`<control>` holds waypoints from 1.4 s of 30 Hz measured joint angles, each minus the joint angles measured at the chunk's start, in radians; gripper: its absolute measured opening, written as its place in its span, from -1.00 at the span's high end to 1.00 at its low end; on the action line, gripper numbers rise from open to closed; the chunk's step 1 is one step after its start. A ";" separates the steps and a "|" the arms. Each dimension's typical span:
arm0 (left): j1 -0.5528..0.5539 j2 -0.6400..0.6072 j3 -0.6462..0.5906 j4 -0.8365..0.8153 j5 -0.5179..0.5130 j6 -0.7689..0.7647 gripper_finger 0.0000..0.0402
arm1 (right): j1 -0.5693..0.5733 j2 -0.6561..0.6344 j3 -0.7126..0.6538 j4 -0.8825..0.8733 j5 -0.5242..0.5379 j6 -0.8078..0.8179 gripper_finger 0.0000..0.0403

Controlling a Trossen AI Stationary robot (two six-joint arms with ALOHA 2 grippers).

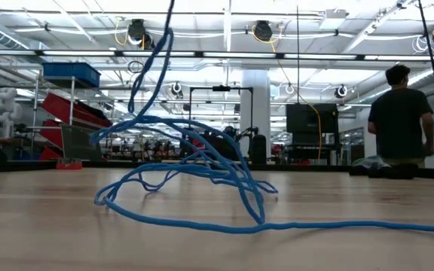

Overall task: Coil cords
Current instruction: Coil the blue wire onto a spool

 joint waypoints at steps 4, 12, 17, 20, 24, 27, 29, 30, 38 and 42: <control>-0.004 -0.012 0.000 0.000 -0.007 0.000 0.97 | -0.014 0.067 0.000 0.011 -0.013 0.034 0.65; -0.023 -0.018 0.000 0.001 -0.035 0.008 0.97 | -0.069 0.207 -0.001 0.325 -0.058 -0.107 0.43; -0.028 -0.023 0.000 -0.001 -0.048 0.009 0.97 | -0.111 0.232 -0.001 0.485 -0.043 -0.293 0.24; -0.031 -0.024 0.000 -0.002 -0.055 0.010 0.97 | -0.132 0.231 0.000 0.576 -0.029 -0.433 0.21; -0.034 -0.025 0.000 -0.002 -0.056 0.027 0.97 | -0.149 0.231 0.000 0.711 -0.048 -0.583 0.24; -0.033 -0.026 0.000 -0.002 -0.057 0.032 0.97 | -0.153 0.231 0.000 0.758 -0.051 -0.630 0.31; -0.033 -0.026 0.000 -0.002 -0.063 0.039 0.97 | -0.153 0.230 0.000 0.767 -0.050 -0.640 0.40; -0.033 -0.026 0.000 -0.001 -0.067 0.048 0.97 | -0.153 0.230 0.000 0.766 -0.050 -0.640 0.46; -0.039 -0.036 0.000 0.006 -0.075 0.053 0.97 | -0.153 0.230 0.000 0.740 -0.048 -0.618 0.96; -0.050 -0.047 0.000 0.004 -0.080 0.053 0.97 | -0.150 0.229 0.000 0.636 -0.045 -0.515 0.99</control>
